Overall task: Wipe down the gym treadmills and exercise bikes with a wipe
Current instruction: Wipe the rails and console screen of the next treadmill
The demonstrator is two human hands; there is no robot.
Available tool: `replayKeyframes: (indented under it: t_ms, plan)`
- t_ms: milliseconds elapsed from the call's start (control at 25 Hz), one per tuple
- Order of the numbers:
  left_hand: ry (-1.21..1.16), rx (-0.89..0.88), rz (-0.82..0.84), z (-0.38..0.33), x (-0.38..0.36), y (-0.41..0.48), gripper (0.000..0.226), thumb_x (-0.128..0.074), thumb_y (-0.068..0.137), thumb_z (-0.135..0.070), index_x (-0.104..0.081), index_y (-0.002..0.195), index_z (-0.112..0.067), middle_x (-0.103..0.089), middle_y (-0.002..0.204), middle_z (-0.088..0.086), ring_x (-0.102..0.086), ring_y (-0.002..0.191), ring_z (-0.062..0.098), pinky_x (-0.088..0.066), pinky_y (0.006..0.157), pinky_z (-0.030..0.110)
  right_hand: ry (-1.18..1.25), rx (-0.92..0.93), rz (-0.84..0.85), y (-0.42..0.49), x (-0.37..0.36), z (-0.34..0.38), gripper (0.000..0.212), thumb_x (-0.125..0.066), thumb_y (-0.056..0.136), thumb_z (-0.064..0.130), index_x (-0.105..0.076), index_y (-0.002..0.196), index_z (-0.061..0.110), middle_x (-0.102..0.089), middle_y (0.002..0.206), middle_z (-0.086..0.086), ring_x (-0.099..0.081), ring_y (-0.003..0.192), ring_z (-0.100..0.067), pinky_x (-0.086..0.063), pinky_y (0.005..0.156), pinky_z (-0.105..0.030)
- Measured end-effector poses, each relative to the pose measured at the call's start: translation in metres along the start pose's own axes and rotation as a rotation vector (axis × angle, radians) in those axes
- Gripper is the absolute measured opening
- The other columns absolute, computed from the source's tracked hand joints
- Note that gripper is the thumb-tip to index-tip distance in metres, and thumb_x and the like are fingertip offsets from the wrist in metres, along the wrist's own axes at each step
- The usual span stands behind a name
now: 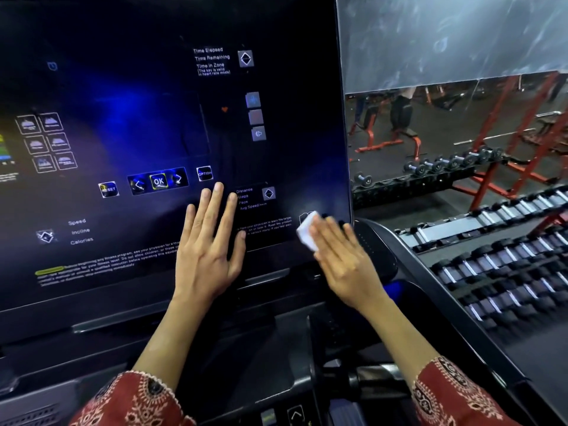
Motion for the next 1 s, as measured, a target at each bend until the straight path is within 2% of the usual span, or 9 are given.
replayKeyframes:
  t_ms: [80,160,280,400,560,680,840,920,1000]
  plan:
    - [0.003,0.005,-0.001,-0.001,0.000,0.000,0.051,-0.048,0.094,-0.023,-0.042,0.140,-0.003,-0.034,0.149,0.019,-0.025,0.141,0.030,-0.012,0.118,0.039,0.050,-0.239,-0.042,-0.005,0.006,-0.013,0.048,-0.031,0.105,0.019,-0.020,0.150,0.007,-0.019,0.156,-0.006,-0.013,0.147,-0.022,-0.012,0.120,-0.039]
    - [0.004,0.007,0.001,0.000,0.000,0.000,0.051,-0.049,0.094,-0.022,-0.042,0.140,-0.002,-0.034,0.149,0.019,-0.025,0.141,0.031,-0.012,0.118,0.039,0.119,-0.280,-0.052,0.000,0.000,0.008,0.046,-0.030,0.105,0.020,-0.025,0.147,0.000,-0.015,0.157,-0.007,-0.009,0.148,-0.024,-0.011,0.121,-0.040]
    - [-0.015,0.004,0.011,0.002,0.001,0.000,0.051,-0.049,0.093,-0.022,-0.043,0.140,-0.002,-0.034,0.149,0.020,-0.024,0.141,0.030,-0.010,0.119,0.037,0.227,-0.095,0.018,0.013,-0.013,0.058,0.043,-0.035,0.104,0.018,-0.034,0.142,-0.002,-0.029,0.151,-0.010,-0.018,0.146,-0.024,-0.015,0.120,-0.040]
    - [-0.051,0.001,0.055,0.004,0.005,-0.007,0.051,-0.049,0.093,-0.021,-0.043,0.140,-0.002,-0.033,0.150,0.019,-0.023,0.142,0.028,-0.010,0.119,0.034,0.188,0.031,0.068,0.015,-0.003,0.047,0.041,-0.042,0.100,0.014,-0.040,0.139,0.000,-0.037,0.147,-0.009,-0.031,0.141,-0.026,-0.022,0.118,-0.040]
    - [-0.029,-0.022,0.127,0.015,0.018,-0.027,0.051,-0.046,0.093,-0.022,-0.043,0.140,-0.002,-0.032,0.150,0.019,-0.024,0.141,0.029,-0.011,0.118,0.035,0.181,-0.035,0.082,0.004,0.019,-0.001,0.044,-0.048,0.093,-0.005,-0.046,0.136,-0.001,-0.042,0.145,-0.009,-0.031,0.140,-0.030,-0.017,0.119,-0.040]
    - [-0.024,-0.008,0.162,0.022,0.023,-0.041,0.052,-0.046,0.092,-0.022,-0.041,0.140,-0.002,-0.031,0.150,0.019,-0.022,0.142,0.028,-0.011,0.118,0.035,0.304,0.091,0.210,0.022,0.009,0.028,0.054,-0.045,0.082,-0.019,-0.050,0.133,-0.006,-0.045,0.143,-0.015,-0.031,0.139,-0.034,-0.013,0.120,-0.038]
    - [-0.014,-0.024,0.206,0.033,0.031,-0.057,0.052,-0.047,0.092,-0.022,-0.041,0.141,-0.003,-0.031,0.150,0.018,-0.021,0.143,0.026,-0.013,0.118,0.037,0.390,0.370,0.377,0.045,-0.013,0.090,0.059,-0.032,0.075,-0.012,-0.055,0.129,-0.004,-0.052,0.138,-0.016,-0.037,0.135,-0.038,-0.015,0.118,-0.040]
    - [0.011,-0.032,0.213,0.044,0.039,-0.065,0.051,-0.046,0.093,-0.022,-0.042,0.140,-0.004,-0.032,0.150,0.018,-0.023,0.142,0.027,-0.016,0.117,0.039,0.349,0.418,0.386,0.043,-0.008,0.076,0.062,-0.033,0.072,-0.013,-0.057,0.128,-0.002,-0.053,0.137,-0.013,-0.038,0.134,-0.038,-0.016,0.118,-0.042]
    - [0.031,-0.011,0.208,0.056,0.047,-0.071,0.050,-0.046,0.094,-0.023,-0.042,0.140,-0.005,-0.032,0.150,0.017,-0.021,0.143,0.024,-0.017,0.116,0.040,0.299,0.380,0.385,0.034,0.005,0.047,0.065,-0.034,0.071,-0.013,-0.053,0.131,0.002,-0.050,0.140,-0.009,-0.031,0.139,-0.033,-0.014,0.120,-0.041]
Point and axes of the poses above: each hand's wrist, its own y-axis towards the middle knuckle, its own x-axis out of the back of the hand, z = x × y, the point moved 5 cm from there along y, towards the middle knuckle
